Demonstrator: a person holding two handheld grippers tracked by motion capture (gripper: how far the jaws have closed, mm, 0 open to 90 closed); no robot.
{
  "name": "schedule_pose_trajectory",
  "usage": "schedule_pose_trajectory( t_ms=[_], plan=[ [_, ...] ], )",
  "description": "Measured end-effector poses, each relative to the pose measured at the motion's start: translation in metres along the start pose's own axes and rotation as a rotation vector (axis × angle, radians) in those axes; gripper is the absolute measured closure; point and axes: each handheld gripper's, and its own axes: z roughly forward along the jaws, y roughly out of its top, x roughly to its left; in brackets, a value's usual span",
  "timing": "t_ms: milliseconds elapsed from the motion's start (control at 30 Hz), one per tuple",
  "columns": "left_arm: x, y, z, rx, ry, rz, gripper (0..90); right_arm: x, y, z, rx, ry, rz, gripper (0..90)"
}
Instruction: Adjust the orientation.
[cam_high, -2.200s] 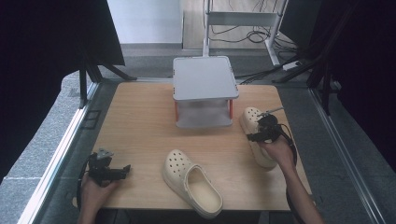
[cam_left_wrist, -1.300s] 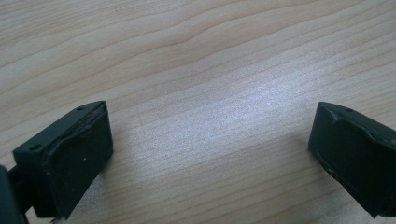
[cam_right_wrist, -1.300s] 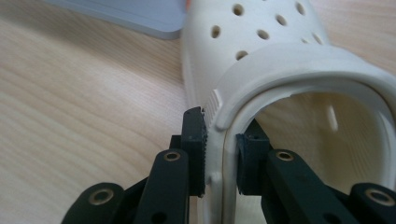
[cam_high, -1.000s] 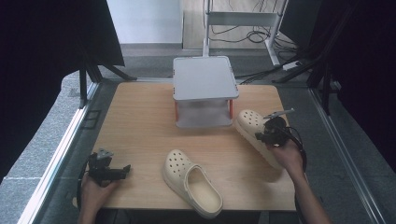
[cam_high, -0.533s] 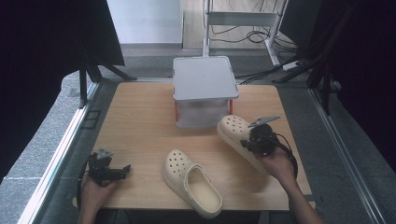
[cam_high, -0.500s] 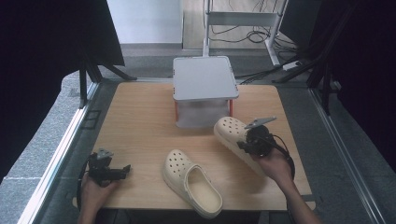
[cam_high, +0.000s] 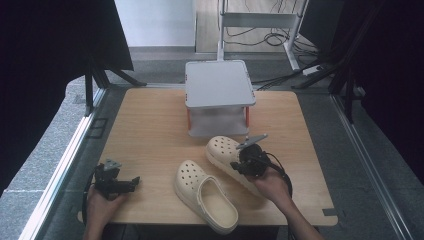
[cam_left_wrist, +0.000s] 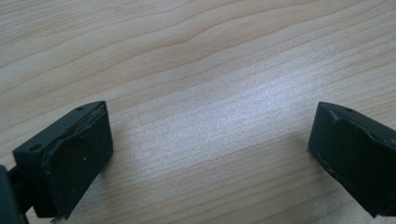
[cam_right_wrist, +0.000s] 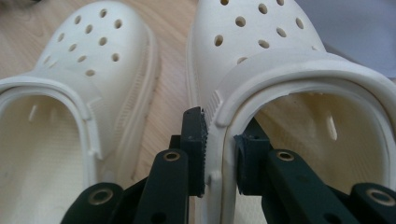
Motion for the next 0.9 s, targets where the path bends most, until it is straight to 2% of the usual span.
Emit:
schedule_pose_trajectory(
  t_ms=[367,567,700,800,833,900],
  plan=[
    [0.000,0.000,0.000,0.000,0.000,0.000,0.0,0.022,0.000,0.027,0.034,0.053,-0.039,75.8],
    [0.000,0.000,0.000,0.000,0.000,0.000,0.0,0.028,-0.002,0.030,0.040,0.103,-0.045,74.2],
    [0.000,0.000,0.000,0.000,0.000,0.000,0.0,0.032,-0.002,0.035,0.055,0.133,-0.073,71.8],
    [0.000,0.000,0.000,0.000,0.000,0.000,0.0,0.031,-0.003,0.035,0.061,0.137,-0.078,70.1],
    [0.000,0.000,0.000,0.000,0.000,0.000,0.0,0.030,-0.003,0.032,0.055,0.154,-0.080,66.9],
    [0.000,0.000,0.000,0.000,0.001,0.000,0.0,0.028,-0.003,0.027,0.046,0.166,-0.075,66.8]
  ],
)
